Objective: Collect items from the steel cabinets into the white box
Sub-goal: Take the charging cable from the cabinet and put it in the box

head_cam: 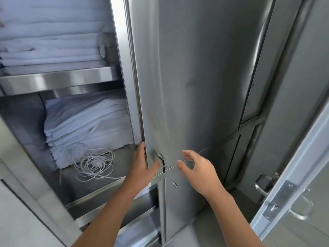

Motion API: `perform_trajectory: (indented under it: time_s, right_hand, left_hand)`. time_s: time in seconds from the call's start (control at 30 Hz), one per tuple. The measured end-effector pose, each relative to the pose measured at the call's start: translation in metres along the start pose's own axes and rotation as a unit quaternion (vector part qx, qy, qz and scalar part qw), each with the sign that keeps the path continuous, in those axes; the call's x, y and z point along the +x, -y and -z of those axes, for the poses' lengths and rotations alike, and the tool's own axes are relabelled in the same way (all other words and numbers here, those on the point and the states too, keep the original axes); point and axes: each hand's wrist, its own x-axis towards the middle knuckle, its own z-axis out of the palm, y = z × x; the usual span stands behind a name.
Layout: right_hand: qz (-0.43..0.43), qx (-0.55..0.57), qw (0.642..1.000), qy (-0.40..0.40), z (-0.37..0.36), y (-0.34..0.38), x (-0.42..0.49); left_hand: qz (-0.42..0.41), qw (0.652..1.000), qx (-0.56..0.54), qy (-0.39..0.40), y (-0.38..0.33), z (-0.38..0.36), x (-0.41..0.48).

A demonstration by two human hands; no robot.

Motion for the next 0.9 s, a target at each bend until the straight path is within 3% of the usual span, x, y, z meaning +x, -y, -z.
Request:
perform_trajectory:
  time_s: [0.47, 0.6, 0.77, 0.9]
  right_hand:
    - [0.024, 0.002, 0.999, 0.028, 0.046, -0.061, 0.038]
    - [0.033, 0.007, 0.998, 0.047, 0.05, -0.07, 0.04]
    - [0.046, 0.024, 0.995, 0.088, 0.041, -0.065, 0.048]
    - [0.09, 0.042, 0.984, 0.151, 0.013, -0.037, 0.051]
  left_hand:
    - [0.028, 0.998, 0.008, -0.056, -0.017, -0.06, 0.032]
    - [0.086, 0.994, 0.065, -0.034, -0.019, -0.06, 0.029]
    - [0.042, 0.985, 0.143, -0.092, -0.018, -0.036, -0.01]
    - [0.068, 0.961, 0.227, -0.144, -0.007, 0.009, -0.046]
